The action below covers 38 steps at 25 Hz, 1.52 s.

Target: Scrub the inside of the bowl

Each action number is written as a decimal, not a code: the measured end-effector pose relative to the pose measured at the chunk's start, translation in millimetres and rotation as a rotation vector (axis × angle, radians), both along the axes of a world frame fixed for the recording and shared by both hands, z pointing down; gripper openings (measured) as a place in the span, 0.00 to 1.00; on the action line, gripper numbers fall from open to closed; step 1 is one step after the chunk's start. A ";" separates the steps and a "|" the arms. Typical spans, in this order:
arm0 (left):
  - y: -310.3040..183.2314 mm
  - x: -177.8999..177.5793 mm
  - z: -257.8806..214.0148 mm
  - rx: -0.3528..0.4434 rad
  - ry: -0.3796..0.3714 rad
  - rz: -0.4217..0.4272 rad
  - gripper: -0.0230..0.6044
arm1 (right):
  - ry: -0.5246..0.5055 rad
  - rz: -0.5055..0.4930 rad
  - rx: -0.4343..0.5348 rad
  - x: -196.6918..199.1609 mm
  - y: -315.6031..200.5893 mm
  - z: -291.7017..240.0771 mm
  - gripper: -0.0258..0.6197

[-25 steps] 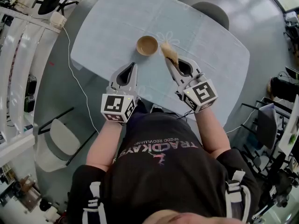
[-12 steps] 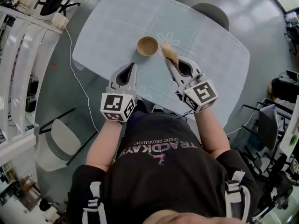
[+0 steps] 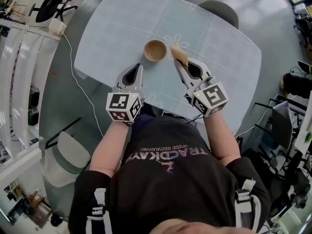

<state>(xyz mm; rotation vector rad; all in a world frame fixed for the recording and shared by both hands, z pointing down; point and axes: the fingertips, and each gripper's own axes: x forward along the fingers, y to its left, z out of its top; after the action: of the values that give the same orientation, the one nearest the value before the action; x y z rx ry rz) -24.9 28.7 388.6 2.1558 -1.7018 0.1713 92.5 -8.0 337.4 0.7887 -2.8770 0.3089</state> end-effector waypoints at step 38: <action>-131.9 -22.1 220.5 -0.517 0.174 0.257 0.19 | 0.387 0.111 -0.253 -77.6 -87.8 167.8 0.09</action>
<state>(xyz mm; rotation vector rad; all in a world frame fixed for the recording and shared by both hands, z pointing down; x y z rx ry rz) -47.0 -103.2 609.2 1.9172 -1.1257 0.4282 14.9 -95.8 505.2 0.8536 -2.3836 0.4653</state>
